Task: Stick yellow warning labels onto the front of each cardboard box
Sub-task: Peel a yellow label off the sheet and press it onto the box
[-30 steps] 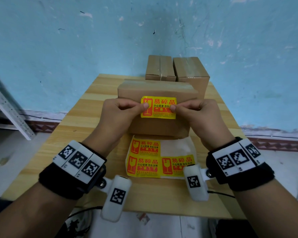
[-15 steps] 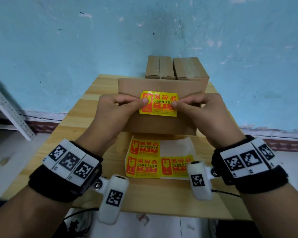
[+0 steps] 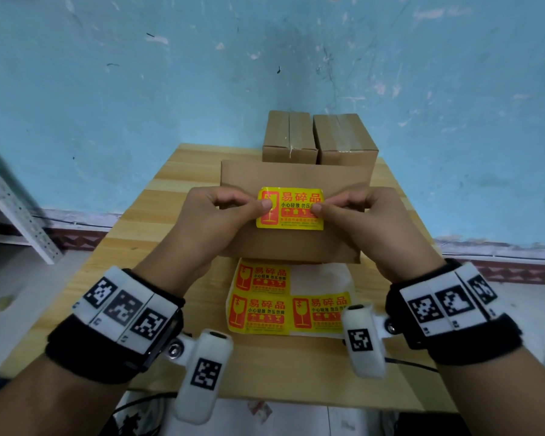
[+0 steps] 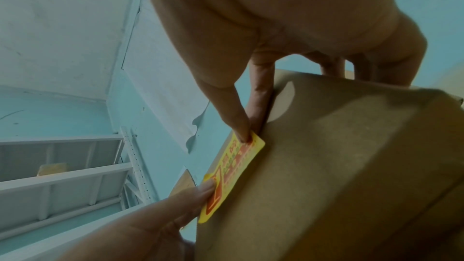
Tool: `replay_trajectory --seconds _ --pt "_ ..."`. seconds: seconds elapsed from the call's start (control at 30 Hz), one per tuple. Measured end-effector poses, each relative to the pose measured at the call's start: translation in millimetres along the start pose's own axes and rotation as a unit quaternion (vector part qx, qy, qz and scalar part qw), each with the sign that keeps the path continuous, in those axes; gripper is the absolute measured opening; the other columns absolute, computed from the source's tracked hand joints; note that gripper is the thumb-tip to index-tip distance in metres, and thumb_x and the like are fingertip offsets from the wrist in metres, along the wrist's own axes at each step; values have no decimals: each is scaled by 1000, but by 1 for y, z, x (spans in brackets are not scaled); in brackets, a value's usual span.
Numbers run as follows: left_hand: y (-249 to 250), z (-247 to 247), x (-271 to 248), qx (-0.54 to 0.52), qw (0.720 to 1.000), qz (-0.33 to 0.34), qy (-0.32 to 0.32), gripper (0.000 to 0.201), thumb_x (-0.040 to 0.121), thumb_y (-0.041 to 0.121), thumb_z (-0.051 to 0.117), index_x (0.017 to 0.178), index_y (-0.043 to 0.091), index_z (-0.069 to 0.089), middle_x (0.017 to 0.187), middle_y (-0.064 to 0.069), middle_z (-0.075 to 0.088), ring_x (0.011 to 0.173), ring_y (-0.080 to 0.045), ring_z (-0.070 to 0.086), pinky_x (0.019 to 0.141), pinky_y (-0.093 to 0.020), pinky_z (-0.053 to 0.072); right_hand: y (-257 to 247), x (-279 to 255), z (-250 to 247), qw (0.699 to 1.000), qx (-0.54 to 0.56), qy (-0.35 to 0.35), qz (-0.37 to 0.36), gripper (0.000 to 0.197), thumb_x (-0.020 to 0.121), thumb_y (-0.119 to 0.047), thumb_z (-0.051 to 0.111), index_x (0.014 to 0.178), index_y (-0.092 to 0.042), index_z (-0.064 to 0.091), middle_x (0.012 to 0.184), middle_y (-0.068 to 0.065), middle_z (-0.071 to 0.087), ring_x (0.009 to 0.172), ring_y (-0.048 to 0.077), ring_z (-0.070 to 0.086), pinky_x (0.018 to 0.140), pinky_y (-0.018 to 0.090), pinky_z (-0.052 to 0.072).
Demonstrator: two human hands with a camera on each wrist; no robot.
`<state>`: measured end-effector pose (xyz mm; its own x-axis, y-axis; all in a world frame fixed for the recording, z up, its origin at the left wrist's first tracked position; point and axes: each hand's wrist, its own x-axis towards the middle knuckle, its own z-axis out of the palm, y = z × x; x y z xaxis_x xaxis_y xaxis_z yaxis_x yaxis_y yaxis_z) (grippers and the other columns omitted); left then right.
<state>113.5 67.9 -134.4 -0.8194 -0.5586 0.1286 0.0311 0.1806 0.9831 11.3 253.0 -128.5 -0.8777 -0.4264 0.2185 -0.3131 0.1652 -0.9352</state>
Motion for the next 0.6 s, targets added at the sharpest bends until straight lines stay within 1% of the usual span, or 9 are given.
replay_trajectory --seconds 0.07,0.13,0.17,0.23,0.3,0.4,0.47,0.5,0.6 --pt "-2 0 0 -6 1000 -4 9 10 76 22 81 78 13 77 86 -5 75 87 -14 67 68 -25 50 1 0 2 1000 -4 5 3 9 80 -20 81 73 -14 79 65 -7 71 62 -3 63 57 12 46" --pt "-3 1 -1 -8 1000 -1 15 9 75 22 82 76 14 77 83 -2 73 86 -14 66 67 -26 48 2 0 4 1000 -4 13 9 12 80 -23 81 70 -16 78 63 -7 70 60 -2 62 55 13 46" --pt "-3 2 -1 -5 1000 0 17 9 75 22 82 76 14 77 82 -1 73 86 -12 66 66 -25 47 2 0 4 1000 -3 18 8 14 80 -25 81 69 -16 77 62 -8 70 59 -2 61 53 13 45" --pt "-4 2 -1 1 1000 3 24 12 75 25 82 78 14 79 81 0 75 84 -9 67 65 -23 48 3 0 5 1000 -2 25 0 16 80 -26 80 71 -14 79 63 -7 71 61 -1 62 56 15 47" --pt "-4 2 -1 -1 999 12 36 12 75 24 82 77 13 80 77 2 76 77 -2 67 64 -18 51 3 -1 7 999 -8 31 -7 17 80 -29 80 74 -13 80 65 -7 72 63 -2 63 59 16 48" --pt "-4 4 0 5 998 14 54 9 74 24 84 73 15 79 72 4 76 67 5 66 58 -11 50 5 -1 9 999 -28 38 -6 18 79 -31 81 72 -15 80 67 -3 74 63 1 63 59 21 49" --pt "-5 4 0 18 998 8 60 10 73 25 84 72 16 80 71 4 76 67 5 66 58 -13 50 7 0 10 998 -38 43 -7 18 79 -32 81 70 -16 80 68 1 74 64 5 63 61 27 50" --pt "-5 4 0 25 998 6 62 11 73 26 85 72 15 80 72 4 76 69 4 67 59 -15 51 8 0 10 998 -40 46 -9 18 79 -32 81 70 -16 80 67 2 74 63 5 63 61 27 50" --pt "-5 4 0 33 998 4 61 13 72 28 84 74 15 80 74 4 77 74 1 69 66 -21 53 9 0 11 998 -39 52 -21 17 78 -32 82 66 -19 79 65 3 73 60 3 60 58 23 48"
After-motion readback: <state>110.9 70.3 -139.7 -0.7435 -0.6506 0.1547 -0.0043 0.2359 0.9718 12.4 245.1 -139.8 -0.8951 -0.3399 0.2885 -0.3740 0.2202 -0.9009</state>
